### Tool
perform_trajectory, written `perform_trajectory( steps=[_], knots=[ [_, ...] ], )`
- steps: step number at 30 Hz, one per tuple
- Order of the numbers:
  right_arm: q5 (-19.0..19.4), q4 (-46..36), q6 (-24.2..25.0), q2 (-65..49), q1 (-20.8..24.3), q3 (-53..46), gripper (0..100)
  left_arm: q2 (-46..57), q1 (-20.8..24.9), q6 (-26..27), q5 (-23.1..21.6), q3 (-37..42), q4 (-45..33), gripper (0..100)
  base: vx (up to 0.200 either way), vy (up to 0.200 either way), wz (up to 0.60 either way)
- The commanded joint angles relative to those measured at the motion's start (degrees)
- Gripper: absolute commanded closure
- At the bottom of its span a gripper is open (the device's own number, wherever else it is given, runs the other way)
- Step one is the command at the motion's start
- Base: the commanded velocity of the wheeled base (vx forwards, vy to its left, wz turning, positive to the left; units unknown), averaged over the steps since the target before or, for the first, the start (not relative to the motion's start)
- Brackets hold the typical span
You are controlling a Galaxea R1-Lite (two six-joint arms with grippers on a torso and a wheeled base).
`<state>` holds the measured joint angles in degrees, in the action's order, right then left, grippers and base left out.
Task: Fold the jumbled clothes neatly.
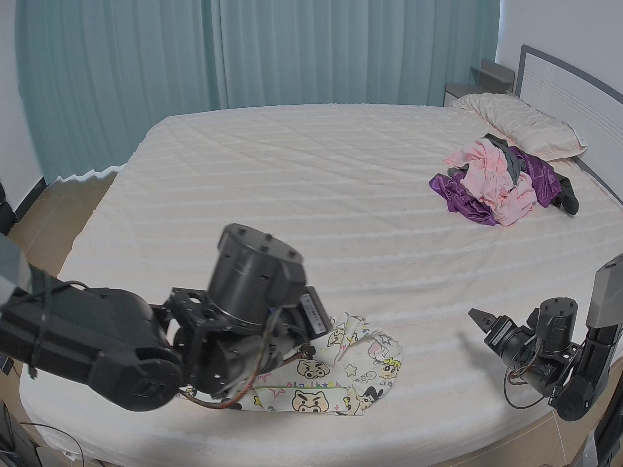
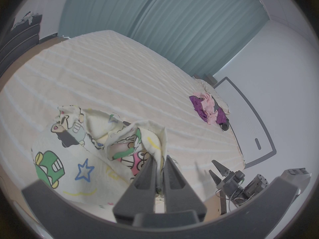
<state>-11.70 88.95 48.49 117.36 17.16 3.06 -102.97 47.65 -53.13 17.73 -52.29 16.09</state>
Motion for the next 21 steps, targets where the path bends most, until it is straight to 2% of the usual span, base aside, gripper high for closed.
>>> perform_trajectory(
  steps=[1, 5, 11, 12, 21],
  knots=[
    [0.0, 1.0, 0.0, 0.2, 0.2, 0.0, 0, -7.9, 4.2, -2.9, 1.8, -5.1, 0.3, 100, 0.000, 0.000, 0.00],
    [0.0, 1.0, 0.0, 0.2, 0.2, 0.0, 0, -8.4, 5.3, -5.1, 1.6, -5.8, 0.7, 100, 0.000, 0.000, 0.00],
    [0.0, 1.0, 0.0, 0.4, 0.5, 0.1, 0, -9.7, 6.3, -6.3, 1.4, -4.8, 7.2, 100, 0.000, 0.000, 0.00],
    [0.0, 1.0, 0.0, 0.3, 0.6, 0.0, 0, -10.1, 6.7, -6.0, 1.4, -4.5, 8.7, 0, 0.000, 0.000, 0.00],
    [0.0, 1.0, 0.0, 0.9, 0.7, 0.1, 0, -10.1, 7.3, -7.5, 1.1, -5.0, 10.5, 0, 0.000, 0.000, 0.00]
  ],
)
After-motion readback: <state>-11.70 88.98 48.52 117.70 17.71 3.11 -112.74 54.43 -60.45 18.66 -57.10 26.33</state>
